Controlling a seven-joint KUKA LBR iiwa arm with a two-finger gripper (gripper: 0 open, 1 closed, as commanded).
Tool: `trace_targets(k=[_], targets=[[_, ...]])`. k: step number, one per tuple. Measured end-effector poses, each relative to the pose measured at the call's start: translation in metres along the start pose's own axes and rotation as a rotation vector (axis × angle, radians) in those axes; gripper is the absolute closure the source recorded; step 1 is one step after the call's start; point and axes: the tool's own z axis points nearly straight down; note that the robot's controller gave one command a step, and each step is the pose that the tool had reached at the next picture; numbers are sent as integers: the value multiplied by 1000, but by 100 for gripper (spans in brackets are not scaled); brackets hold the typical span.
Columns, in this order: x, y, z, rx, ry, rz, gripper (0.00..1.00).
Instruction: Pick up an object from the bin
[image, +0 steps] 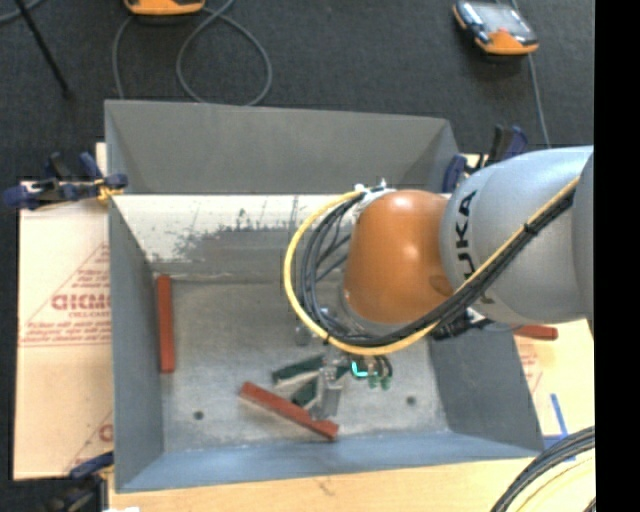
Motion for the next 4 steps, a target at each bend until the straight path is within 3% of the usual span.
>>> trace_targets(k=[1, 2, 3, 4], targets=[[-17, -55, 92, 1, -2, 33, 0], [-19, -53, 89, 0, -8, 33, 100], [-36, -51, -66, -1, -18, 79, 100], [-34, -51, -61, -1, -9, 80, 0]])
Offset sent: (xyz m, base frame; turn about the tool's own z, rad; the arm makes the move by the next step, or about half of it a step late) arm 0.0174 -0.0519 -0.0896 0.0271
